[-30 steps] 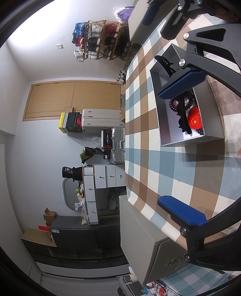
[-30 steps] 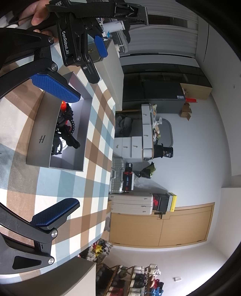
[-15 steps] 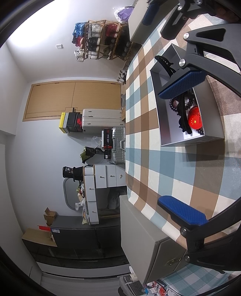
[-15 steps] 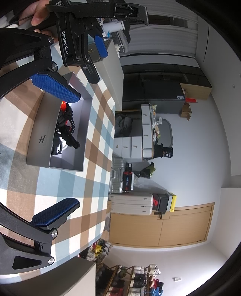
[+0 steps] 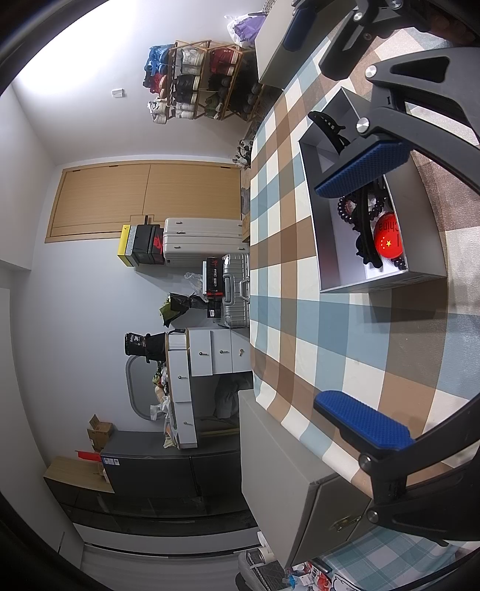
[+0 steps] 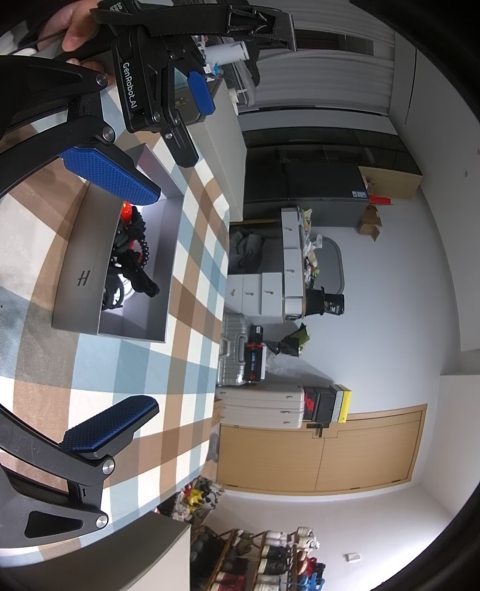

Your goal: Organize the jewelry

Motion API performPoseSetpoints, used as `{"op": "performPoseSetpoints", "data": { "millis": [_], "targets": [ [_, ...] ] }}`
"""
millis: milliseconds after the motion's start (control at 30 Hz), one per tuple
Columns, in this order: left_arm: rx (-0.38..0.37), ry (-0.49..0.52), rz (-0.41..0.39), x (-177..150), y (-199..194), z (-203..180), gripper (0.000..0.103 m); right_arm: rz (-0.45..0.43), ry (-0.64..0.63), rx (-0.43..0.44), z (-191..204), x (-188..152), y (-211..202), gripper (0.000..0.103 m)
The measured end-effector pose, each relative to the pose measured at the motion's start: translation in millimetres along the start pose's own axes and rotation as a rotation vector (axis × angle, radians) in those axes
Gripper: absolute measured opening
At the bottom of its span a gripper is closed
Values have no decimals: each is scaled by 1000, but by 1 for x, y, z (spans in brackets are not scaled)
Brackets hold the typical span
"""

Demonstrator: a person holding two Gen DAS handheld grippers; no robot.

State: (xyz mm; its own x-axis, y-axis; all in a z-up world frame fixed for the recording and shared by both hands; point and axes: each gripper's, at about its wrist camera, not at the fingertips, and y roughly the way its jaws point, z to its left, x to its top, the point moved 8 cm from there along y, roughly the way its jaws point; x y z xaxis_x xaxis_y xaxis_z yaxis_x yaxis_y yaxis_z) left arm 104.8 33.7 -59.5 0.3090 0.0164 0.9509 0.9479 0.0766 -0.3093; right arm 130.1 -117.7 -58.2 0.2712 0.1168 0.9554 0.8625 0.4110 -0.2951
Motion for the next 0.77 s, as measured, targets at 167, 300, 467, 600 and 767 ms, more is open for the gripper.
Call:
{"op": "performPoseSetpoints", "data": {
  "millis": [167,300,467,600,767],
  "targets": [
    [-1,-1,0,0,0,0,102,0,0,0,0,0,0,103],
    [-1,0,0,0,0,0,102,0,0,0,0,0,0,103],
    [0,1,0,0,0,0,102,0,0,0,0,0,0,103],
    [0,0,0,0,0,0,102,0,0,0,0,0,0,103],
    [3,-3,-1,1,0,-1,102,0,0,0,0,0,0,103]
  ]
}}
